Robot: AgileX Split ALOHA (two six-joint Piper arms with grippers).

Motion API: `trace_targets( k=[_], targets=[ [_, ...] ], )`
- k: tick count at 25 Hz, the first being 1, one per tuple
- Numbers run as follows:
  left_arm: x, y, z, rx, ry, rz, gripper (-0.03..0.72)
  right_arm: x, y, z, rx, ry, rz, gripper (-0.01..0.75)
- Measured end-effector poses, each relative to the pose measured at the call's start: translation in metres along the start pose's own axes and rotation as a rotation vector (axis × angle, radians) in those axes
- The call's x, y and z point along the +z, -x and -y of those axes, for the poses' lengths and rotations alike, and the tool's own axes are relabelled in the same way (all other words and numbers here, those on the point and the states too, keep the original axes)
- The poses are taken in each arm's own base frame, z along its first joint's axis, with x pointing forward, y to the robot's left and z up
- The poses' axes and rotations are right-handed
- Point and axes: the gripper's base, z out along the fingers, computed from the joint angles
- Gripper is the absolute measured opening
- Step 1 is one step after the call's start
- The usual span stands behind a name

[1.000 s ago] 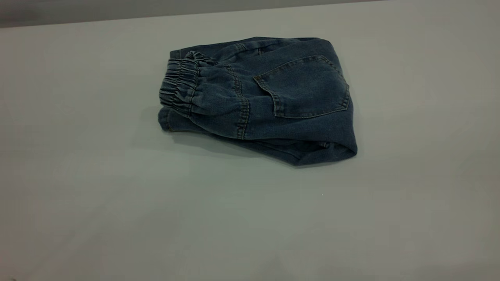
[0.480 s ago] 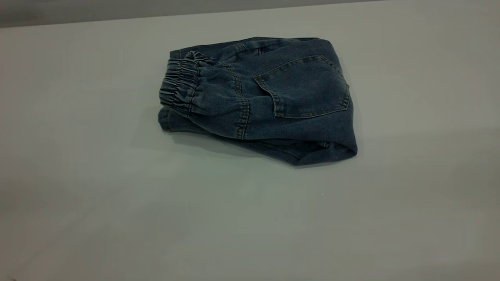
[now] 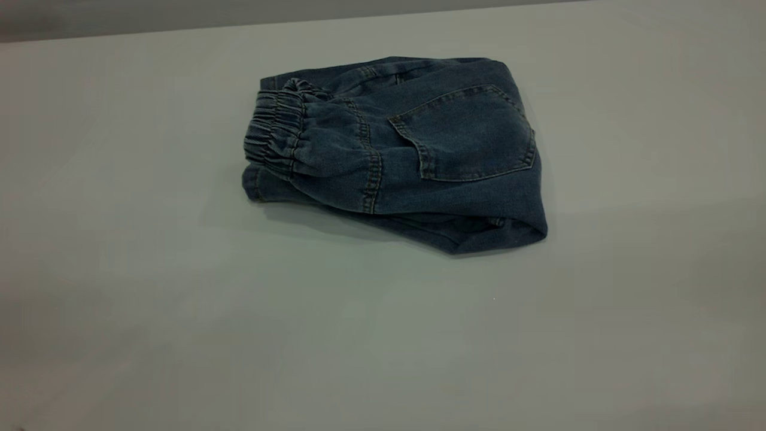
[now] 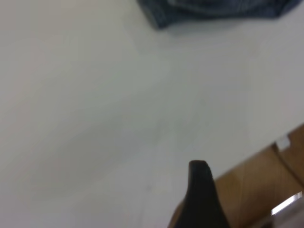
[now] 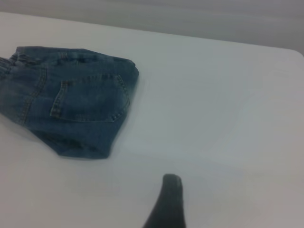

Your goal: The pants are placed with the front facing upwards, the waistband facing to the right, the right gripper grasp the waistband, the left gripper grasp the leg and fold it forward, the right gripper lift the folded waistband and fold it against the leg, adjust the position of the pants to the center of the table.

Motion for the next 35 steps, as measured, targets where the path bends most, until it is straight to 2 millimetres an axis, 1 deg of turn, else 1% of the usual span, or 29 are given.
trace_targets(
  k=[4, 6, 10, 19, 35],
  targets=[
    [-0.003, 0.004, 0.000, 0.000, -0.005, 0.085, 0.464, 0.000, 0.000, 0.000, 0.000, 0.000, 0.000, 0.591],
    [-0.001, 0.004, 0.000, 0.000, -0.005, 0.086, 0.464, 0.000, 0.000, 0.000, -0.001, 0.001, -0.001, 0.591],
    [0.008, 0.002, 0.002, -0.001, -0.018, 0.094, 0.464, 0.000, 0.000, 0.000, 0.000, 0.001, -0.001, 0.591],
    [0.007, 0.002, 0.008, 0.064, -0.083, 0.100, 0.464, 0.000, 0.000, 0.000, 0.000, 0.001, -0.001, 0.591],
    [0.008, 0.002, 0.008, 0.058, -0.073, 0.099, 0.464, 0.000, 0.000, 0.000, 0.001, 0.003, -0.001, 0.591]
  ],
)
